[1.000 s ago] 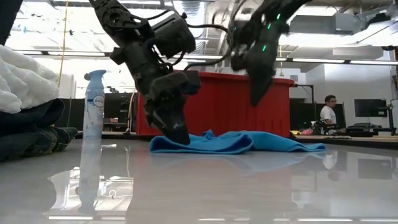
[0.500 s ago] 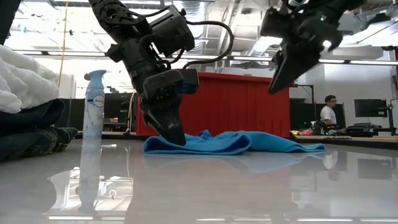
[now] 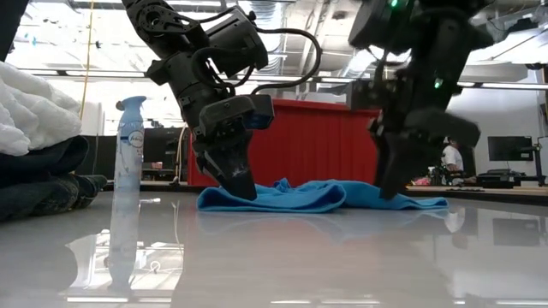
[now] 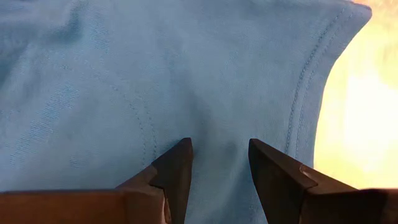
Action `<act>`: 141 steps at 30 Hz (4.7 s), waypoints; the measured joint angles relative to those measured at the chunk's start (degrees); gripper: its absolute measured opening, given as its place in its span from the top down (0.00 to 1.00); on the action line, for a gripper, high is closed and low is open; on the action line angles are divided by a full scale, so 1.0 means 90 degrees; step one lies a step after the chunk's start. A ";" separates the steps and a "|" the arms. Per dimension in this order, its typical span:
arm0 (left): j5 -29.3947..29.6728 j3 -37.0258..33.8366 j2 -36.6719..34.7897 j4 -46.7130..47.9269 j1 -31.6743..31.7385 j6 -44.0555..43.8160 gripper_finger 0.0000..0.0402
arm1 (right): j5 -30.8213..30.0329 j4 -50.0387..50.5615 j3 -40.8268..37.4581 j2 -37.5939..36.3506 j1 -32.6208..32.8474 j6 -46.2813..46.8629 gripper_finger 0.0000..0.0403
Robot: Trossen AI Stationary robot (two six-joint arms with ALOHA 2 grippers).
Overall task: Fold Laundry from Bin
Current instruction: Fold the blue shorts from the red bin
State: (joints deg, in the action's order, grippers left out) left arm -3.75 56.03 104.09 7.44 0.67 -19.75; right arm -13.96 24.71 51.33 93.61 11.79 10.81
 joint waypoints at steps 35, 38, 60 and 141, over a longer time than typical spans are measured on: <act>-0.0058 0.0000 0.0000 0.0090 0.0000 -0.0278 0.62 | 0.4554 0.0550 0.0277 -0.0366 -0.1935 0.0085 0.78; -0.0058 -0.0002 0.0000 0.0092 0.0000 -0.0287 0.62 | 0.4910 0.0510 0.0277 -0.0366 -0.1834 0.0131 0.68; -0.0127 -0.0002 0.0000 0.0040 -0.0002 -0.1149 0.62 | 0.0358 0.2224 0.0272 -0.0364 -0.0269 0.4047 0.53; 0.1413 0.0748 -0.1187 0.2895 -0.0821 0.0662 0.99 | 0.1579 0.1202 0.0231 -0.0441 -0.2312 0.3351 0.95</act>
State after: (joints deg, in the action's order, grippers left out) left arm 8.97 62.77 93.41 33.50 -6.72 -13.79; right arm 0.25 35.52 53.41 89.65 -9.02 40.97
